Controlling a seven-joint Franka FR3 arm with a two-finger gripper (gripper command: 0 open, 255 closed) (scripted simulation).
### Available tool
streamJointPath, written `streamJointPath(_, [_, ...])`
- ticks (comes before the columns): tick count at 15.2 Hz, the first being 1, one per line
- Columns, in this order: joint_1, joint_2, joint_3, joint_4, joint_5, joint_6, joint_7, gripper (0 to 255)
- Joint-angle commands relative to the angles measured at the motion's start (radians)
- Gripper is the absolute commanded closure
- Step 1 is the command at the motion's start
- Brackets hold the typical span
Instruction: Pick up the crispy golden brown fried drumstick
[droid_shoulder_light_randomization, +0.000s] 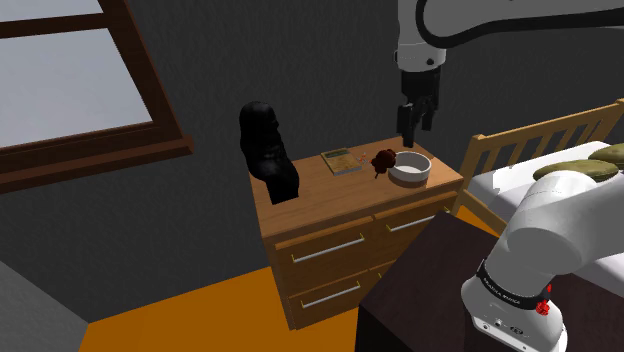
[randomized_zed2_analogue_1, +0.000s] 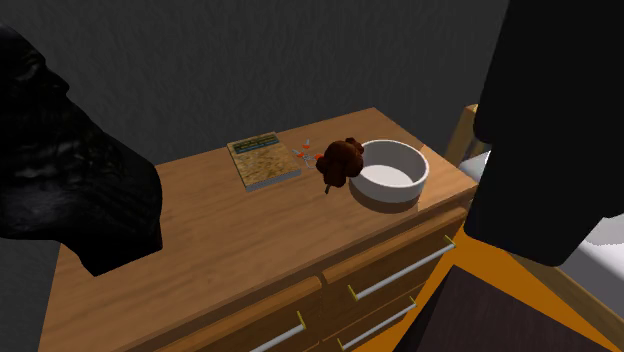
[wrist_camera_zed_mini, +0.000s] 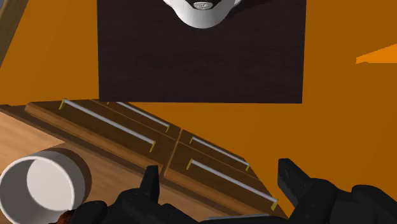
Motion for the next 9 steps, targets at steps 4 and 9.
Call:
streamJointPath(4, [-0.022,0.054,-0.040,-0.026,-0.026,0.091,-0.032,0])
streamJointPath(9, [-0.057,0.169,-0.107,-0.042,-0.060,0.242,-0.084,0])
